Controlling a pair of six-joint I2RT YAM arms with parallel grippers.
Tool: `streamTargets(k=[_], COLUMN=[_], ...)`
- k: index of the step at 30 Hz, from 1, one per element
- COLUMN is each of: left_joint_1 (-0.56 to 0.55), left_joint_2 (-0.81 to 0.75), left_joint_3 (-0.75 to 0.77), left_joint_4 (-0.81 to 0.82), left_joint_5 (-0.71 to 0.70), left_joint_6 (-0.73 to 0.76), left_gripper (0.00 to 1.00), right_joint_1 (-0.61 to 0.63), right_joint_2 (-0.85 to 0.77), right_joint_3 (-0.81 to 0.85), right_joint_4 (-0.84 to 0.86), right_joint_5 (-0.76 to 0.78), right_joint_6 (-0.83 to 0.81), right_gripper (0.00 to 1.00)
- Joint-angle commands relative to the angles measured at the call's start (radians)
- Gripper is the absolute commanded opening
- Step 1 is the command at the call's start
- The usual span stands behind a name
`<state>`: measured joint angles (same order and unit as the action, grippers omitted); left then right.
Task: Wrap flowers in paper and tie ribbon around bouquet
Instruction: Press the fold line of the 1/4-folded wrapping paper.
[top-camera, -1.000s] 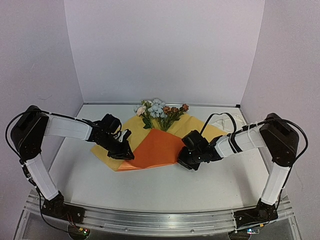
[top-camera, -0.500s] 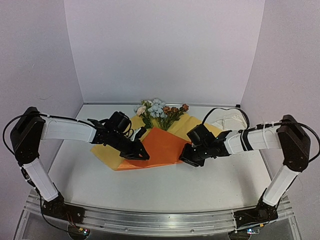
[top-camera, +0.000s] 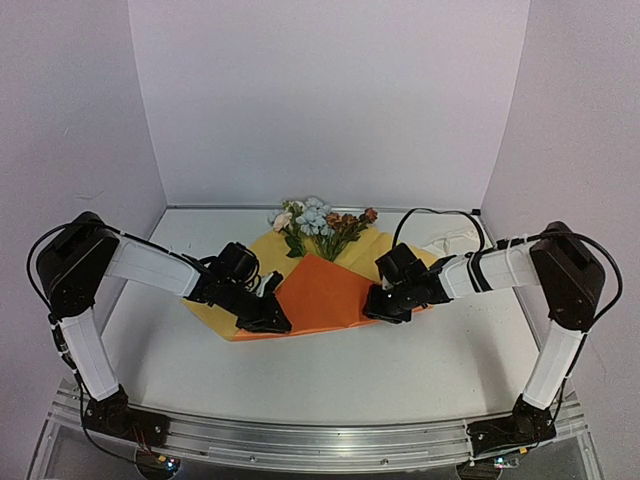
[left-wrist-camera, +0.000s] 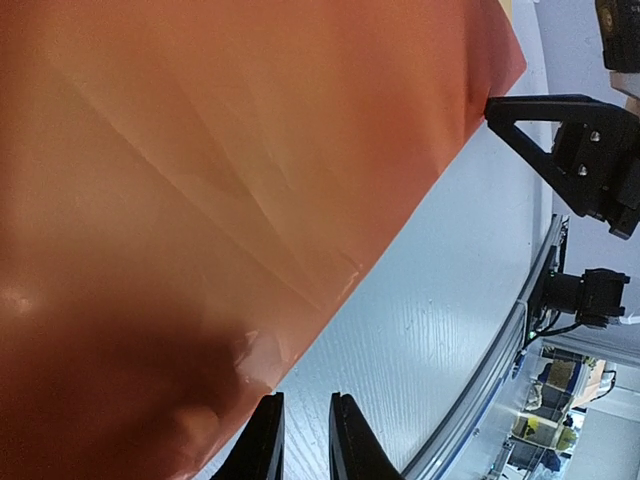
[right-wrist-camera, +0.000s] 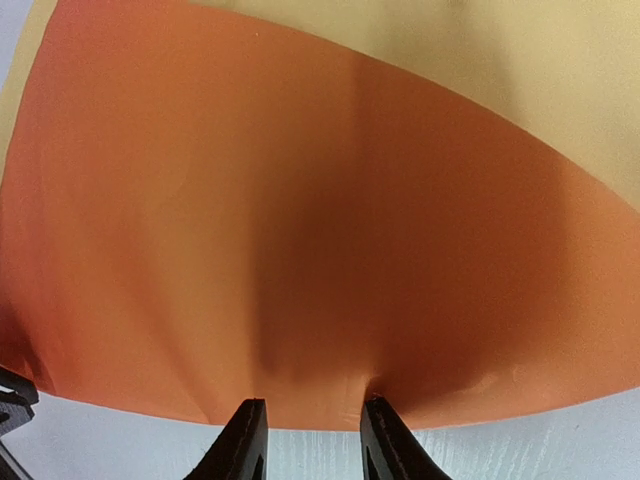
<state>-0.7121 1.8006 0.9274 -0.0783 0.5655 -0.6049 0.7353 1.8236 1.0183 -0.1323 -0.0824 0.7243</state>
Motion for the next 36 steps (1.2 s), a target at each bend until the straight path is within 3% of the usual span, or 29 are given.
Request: streamTargets(k=[1,12,28,36], left_joint_1=[0.021,0.047,0.128,0.115], left_joint_2=[0.009,0.025,0.008,-0.096], left_joint_3=[-0.020,-0.033,-0.037,0.020], left_joint_4=[0.036,-0.005,-0.127,-0.144], left_joint_5=[-0.006,-0.020,-0.064,-0.015], left_joint_6=[0.004,0.038,0.142,0.129], left_gripper=[0.18,0.18,0.18,0.19], right_joint_1=[-0.005,0.004,0.148,0.144], right_joint_2=[0.000,0.003,-0.078,-0.083], right_joint_3=[-0.033,-0.088,-0.175,-0.137], right_joint_4=[0.025,-0.001,-0.077,-0.129], right_joint_5=[0.073,0.114,0.202,0.206], right_joint_6=[-0.072,-0.011,0.333,0.363], right_gripper=[0.34,0.31,0.28,0.29])
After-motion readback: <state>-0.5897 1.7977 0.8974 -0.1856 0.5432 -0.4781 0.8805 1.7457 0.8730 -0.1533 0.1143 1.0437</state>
